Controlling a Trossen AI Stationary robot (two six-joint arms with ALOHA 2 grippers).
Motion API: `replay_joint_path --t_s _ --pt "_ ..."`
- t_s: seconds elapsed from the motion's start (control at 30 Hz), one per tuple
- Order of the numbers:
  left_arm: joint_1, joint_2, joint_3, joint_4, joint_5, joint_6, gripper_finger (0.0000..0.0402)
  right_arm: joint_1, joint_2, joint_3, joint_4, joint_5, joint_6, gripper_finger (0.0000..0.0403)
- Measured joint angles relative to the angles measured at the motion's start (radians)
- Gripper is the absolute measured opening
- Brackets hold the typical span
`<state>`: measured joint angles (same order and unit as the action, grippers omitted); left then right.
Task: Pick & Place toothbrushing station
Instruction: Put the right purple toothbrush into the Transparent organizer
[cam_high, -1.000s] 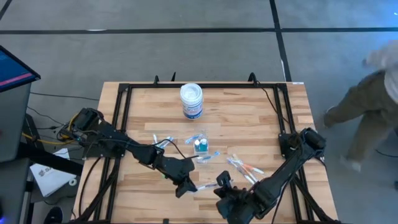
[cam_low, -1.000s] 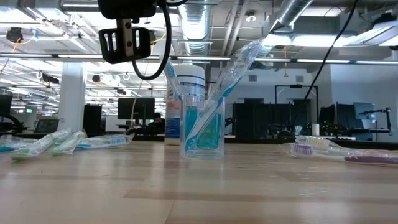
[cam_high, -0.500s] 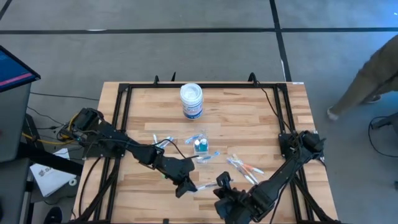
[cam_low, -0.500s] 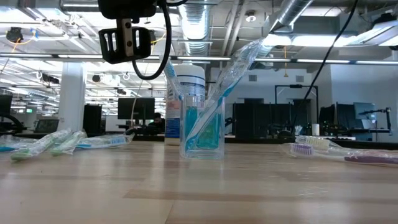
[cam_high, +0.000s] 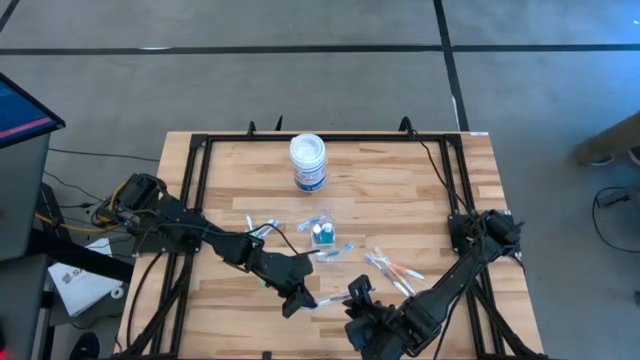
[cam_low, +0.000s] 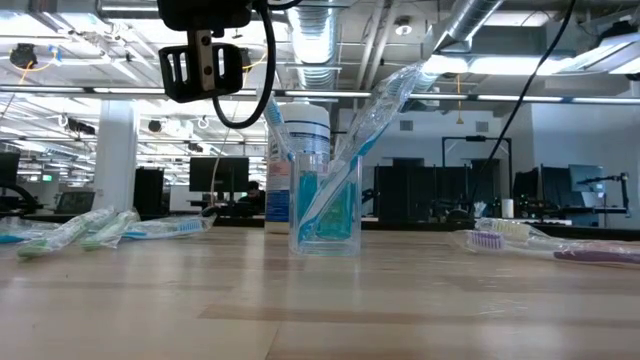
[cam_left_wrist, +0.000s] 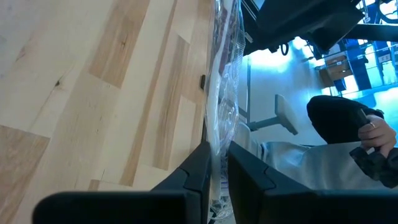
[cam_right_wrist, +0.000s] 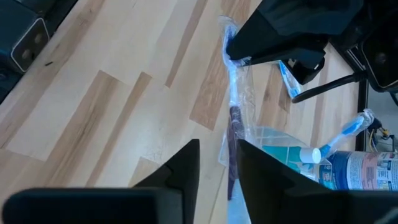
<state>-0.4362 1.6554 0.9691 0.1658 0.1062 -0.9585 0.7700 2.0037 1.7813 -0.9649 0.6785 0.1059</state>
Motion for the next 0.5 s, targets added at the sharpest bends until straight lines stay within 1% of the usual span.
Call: replay_joint_path --t_s 0.4,0.5 --pt "0.000 0.000 0.000 0.000 0.000 0.000 0.0037 -0.028 0.000 0.000 0.000 -0.005 -0.001 0.0139" --pt "0.000 0.000 0.000 0.000 0.000 0.000 0.0038 -0.037 0.000 0.000 0.000 -0.043 -0.001 0.0154"
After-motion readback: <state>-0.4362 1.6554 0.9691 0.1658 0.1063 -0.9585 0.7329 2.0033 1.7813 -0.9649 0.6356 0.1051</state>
